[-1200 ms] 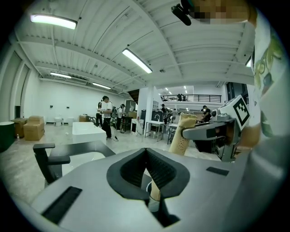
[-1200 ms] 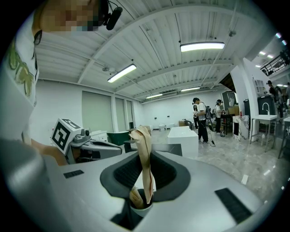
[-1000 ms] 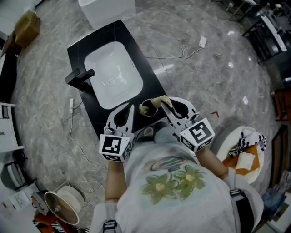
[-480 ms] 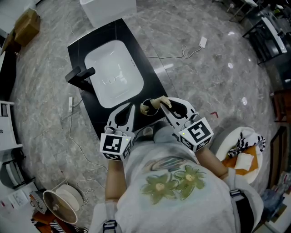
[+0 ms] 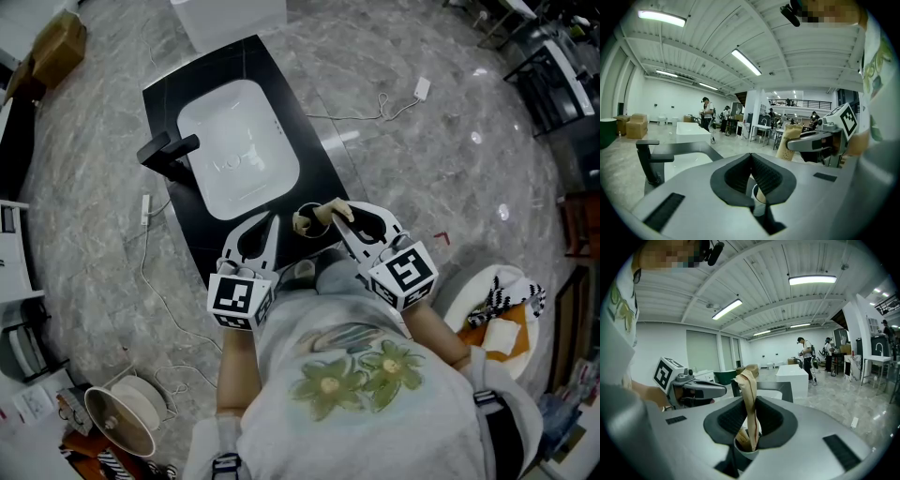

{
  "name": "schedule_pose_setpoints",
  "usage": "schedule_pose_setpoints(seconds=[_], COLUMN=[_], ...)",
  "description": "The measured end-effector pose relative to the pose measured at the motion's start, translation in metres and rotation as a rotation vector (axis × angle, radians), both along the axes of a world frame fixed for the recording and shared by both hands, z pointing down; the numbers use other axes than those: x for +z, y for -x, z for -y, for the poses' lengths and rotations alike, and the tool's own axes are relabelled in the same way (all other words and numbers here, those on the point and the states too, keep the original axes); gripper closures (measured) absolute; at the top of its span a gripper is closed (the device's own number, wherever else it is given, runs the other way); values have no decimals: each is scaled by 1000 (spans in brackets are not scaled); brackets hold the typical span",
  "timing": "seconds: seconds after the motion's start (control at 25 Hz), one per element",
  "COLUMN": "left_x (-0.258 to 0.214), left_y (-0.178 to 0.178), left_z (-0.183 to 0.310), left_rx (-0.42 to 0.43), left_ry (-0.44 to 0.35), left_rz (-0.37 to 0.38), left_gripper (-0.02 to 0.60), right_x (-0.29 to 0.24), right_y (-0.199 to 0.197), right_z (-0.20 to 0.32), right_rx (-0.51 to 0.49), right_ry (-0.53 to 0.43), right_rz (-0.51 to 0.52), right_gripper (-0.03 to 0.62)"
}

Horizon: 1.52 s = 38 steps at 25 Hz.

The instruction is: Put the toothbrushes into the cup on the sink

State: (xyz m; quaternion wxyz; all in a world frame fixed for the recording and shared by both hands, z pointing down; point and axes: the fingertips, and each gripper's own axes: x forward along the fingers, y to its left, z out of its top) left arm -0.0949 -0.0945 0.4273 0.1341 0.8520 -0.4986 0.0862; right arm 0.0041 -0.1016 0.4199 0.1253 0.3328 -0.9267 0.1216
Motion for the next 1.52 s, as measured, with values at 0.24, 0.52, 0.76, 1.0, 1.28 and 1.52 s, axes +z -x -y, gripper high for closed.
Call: schedule_pose_setpoints(seconds=[0.24, 0.52, 0.76, 1.0, 1.28, 1.52], left_x=[4, 6, 7, 9, 9, 11], left_y=[2, 2, 2, 3, 3, 5], left_z=[1, 4, 9, 11, 14, 15], left_rx=[-6, -5, -2, -1, 2, 4], left_ry=[8, 14, 20, 22, 25, 28], left_rz=[2, -4, -7, -11, -19, -22], left_gripper=[563, 563, 563, 563, 563, 563], right_x=[7, 15, 21, 30, 39, 47], right_y=[3, 6, 7, 8, 7, 10], right_z=[2, 4, 7, 8, 11, 11], right_rx=[-10, -22, -23, -29, -21, -20], right_ry=[11, 30, 45, 53, 62, 76], right_rz=[-10, -19, -28, -43, -61, -74], right_gripper=[519, 519, 519, 519, 519, 519])
